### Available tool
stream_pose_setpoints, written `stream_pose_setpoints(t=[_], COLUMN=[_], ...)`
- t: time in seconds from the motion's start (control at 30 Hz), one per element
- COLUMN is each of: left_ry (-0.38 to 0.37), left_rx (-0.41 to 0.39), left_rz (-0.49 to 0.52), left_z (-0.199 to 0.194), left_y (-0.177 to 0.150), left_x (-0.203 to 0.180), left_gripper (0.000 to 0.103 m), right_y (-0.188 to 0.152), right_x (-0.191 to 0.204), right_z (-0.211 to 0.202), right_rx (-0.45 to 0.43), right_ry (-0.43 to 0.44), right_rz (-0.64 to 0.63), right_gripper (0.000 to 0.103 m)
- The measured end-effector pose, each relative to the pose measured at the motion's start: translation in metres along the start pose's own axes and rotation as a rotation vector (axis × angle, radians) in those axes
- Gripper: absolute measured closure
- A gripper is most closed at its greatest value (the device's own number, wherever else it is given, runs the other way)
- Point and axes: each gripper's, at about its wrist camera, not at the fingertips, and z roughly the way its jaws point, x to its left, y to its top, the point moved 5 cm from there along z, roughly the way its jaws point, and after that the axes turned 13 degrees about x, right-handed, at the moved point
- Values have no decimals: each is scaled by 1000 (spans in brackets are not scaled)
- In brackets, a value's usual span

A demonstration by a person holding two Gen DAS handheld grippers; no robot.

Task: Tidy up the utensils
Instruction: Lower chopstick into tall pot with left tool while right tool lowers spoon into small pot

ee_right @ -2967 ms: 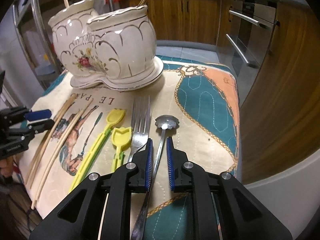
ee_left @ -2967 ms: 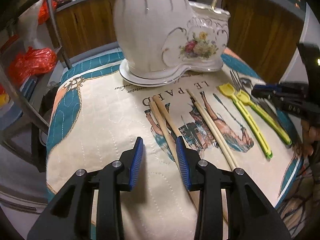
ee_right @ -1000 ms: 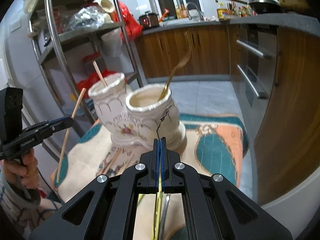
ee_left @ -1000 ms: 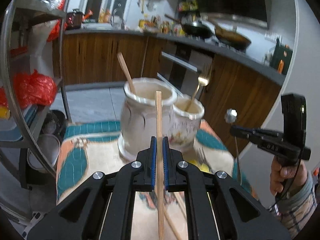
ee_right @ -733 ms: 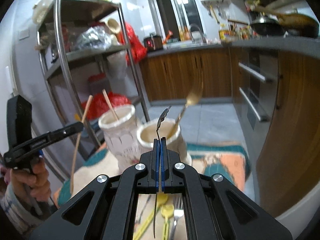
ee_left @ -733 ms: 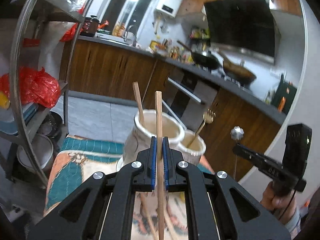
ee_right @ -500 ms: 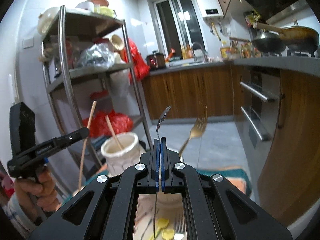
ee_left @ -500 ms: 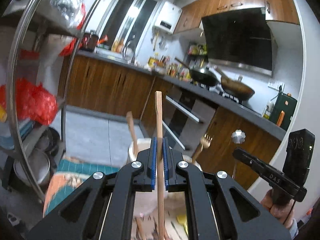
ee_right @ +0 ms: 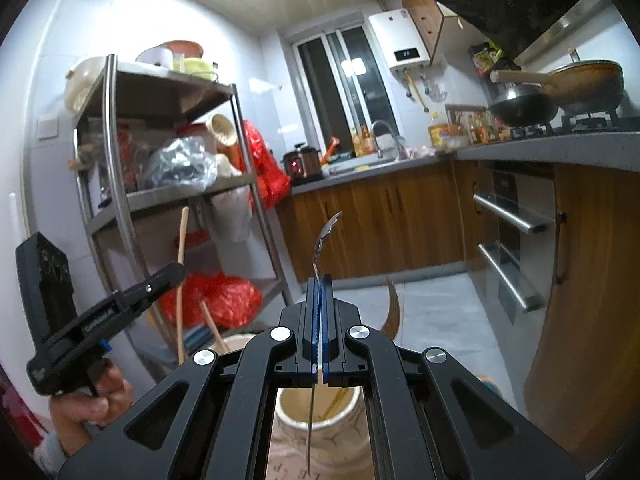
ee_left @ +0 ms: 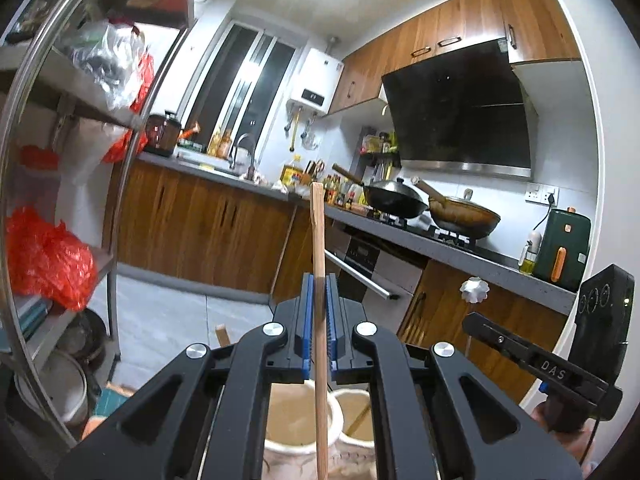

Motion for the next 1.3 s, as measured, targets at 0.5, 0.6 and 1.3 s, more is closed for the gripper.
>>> stream_pose_setpoints(t=[0.5,0.6,1.3], left_ry=[57,80,181], left_rx=[-156,-143,67], left_rz=[-10,18,113], left_z=[14,23,24], left_y=[22,16,-64], left_x=[10,8,0], left_gripper=[97,97,97], right_y=[13,9,-42], right_x=[10,9,19], right_z=[23,35,56], right_rx=[-103,-93,104], right_ry=[-74,-106,-166], right_rz=[-30,-47,-123], right_gripper=[101,101,101])
